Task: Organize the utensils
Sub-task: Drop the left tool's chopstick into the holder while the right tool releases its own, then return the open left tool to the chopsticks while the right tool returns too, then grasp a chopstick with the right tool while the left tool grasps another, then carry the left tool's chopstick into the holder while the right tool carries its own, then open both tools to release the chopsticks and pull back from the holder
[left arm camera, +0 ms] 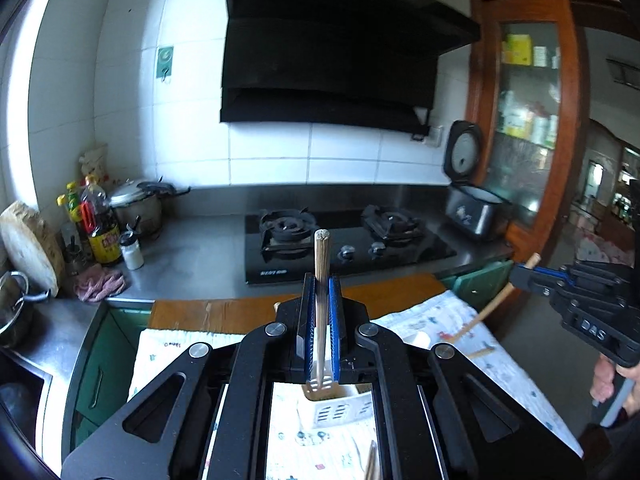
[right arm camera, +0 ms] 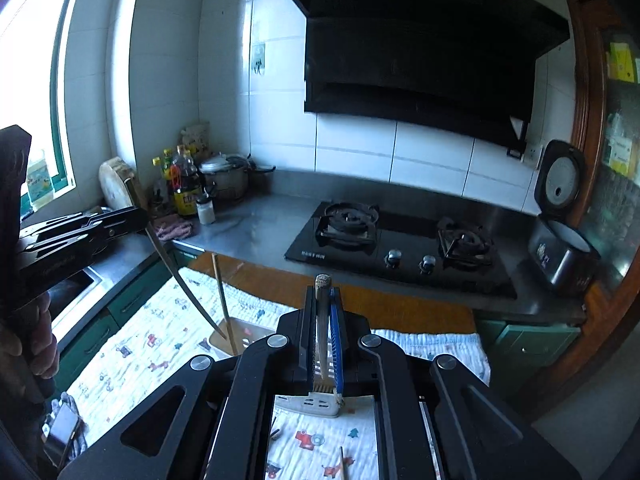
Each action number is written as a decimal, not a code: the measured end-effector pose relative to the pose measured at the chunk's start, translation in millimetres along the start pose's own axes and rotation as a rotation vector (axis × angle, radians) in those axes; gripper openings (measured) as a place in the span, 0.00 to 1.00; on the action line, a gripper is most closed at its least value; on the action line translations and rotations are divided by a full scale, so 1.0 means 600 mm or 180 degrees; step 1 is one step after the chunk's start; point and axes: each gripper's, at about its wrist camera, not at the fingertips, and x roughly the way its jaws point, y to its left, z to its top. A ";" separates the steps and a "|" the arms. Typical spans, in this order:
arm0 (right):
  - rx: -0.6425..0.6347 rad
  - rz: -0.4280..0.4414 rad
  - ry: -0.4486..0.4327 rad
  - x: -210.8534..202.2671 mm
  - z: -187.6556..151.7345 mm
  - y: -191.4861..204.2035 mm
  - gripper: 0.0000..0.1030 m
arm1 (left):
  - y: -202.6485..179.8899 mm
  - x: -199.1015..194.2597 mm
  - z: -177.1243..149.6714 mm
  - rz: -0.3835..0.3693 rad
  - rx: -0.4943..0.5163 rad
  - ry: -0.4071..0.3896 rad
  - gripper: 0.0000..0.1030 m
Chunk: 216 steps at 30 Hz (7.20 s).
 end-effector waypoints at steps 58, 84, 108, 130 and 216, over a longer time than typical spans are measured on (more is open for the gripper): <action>-0.0142 0.0156 0.0708 -0.075 -0.460 0.188 0.22 | 0.072 -0.119 -0.370 0.0161 -0.0609 0.0577 0.48; 0.0354 -0.0197 0.0827 -0.064 -0.598 0.252 0.12 | 0.076 -0.136 -0.512 -0.0140 -0.0669 0.0950 0.46; 0.0566 -0.0262 0.0748 -0.081 -0.609 0.198 0.07 | 0.002 -0.026 -0.555 -0.0363 -0.0052 0.1496 0.11; 0.0469 -0.0216 0.0609 -0.099 -0.600 0.192 0.07 | -0.016 -0.038 -0.529 -0.0363 -0.0095 0.1350 0.06; -0.0036 0.0035 0.0510 0.097 -0.053 -0.003 0.24 | 0.035 0.098 -0.078 -0.0221 -0.0180 0.0523 0.27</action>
